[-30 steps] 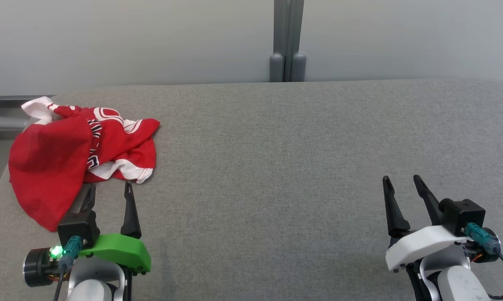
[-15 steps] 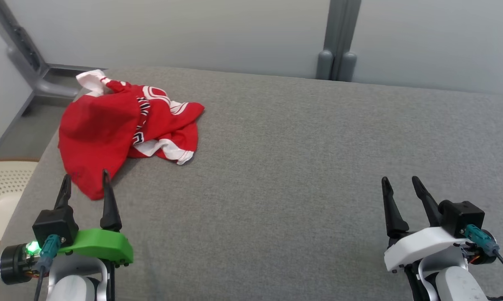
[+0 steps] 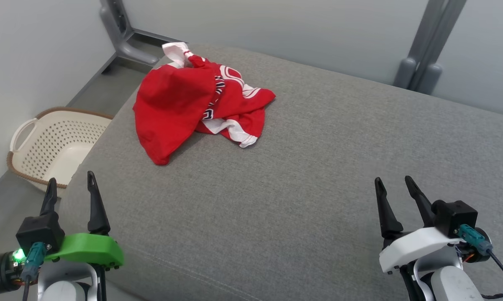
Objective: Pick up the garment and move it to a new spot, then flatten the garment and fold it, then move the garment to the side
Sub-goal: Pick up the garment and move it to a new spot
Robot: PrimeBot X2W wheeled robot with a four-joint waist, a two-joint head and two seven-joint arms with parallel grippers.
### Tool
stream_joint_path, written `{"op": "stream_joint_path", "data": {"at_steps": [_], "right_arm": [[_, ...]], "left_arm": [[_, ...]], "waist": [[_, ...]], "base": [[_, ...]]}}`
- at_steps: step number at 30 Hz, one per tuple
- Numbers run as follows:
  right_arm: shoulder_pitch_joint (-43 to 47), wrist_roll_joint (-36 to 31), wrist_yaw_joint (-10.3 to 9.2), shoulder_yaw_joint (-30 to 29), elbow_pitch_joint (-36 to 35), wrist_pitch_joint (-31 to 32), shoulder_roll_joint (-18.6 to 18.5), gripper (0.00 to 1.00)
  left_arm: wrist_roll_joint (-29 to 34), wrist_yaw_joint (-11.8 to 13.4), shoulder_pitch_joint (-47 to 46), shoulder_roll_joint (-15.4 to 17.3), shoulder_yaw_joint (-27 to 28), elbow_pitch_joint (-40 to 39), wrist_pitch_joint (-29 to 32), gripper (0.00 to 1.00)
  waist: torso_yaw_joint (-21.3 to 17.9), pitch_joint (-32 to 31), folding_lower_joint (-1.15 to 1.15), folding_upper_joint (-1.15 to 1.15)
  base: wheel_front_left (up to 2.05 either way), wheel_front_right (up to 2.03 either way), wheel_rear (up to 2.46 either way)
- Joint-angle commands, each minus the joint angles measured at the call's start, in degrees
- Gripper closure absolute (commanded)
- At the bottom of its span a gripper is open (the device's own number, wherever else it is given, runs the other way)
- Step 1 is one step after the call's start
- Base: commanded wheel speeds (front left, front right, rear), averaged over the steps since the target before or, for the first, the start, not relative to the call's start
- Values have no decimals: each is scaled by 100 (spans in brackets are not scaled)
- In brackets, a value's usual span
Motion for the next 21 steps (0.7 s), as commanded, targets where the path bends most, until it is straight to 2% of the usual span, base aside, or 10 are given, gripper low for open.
{"op": "stream_joint_path", "data": {"at_steps": [1,12,16,21], "right_arm": [[-35,-9,0,13,14,-37,-22,0],[-44,-51,0,141,9,-14,-24,0],[-107,-140,0,105,-65,-3,-24,0],[-276,-311,0,63,-292,58,-77,0]], "left_arm": [[8,51,106,42,16,-22,-26,0],[-180,112,160,114,175,-17,-118,0],[-220,49,-123,178,184,48,-147,0],[-239,-20,-778,292,181,116,-113,0]], "waist": [[357,16,0,0],[437,83,0,0],[231,212,0,0],[-210,568,0,0]], "base": [[0,0,0],[0,0,0],[0,0,0],[0,0,0]]}}
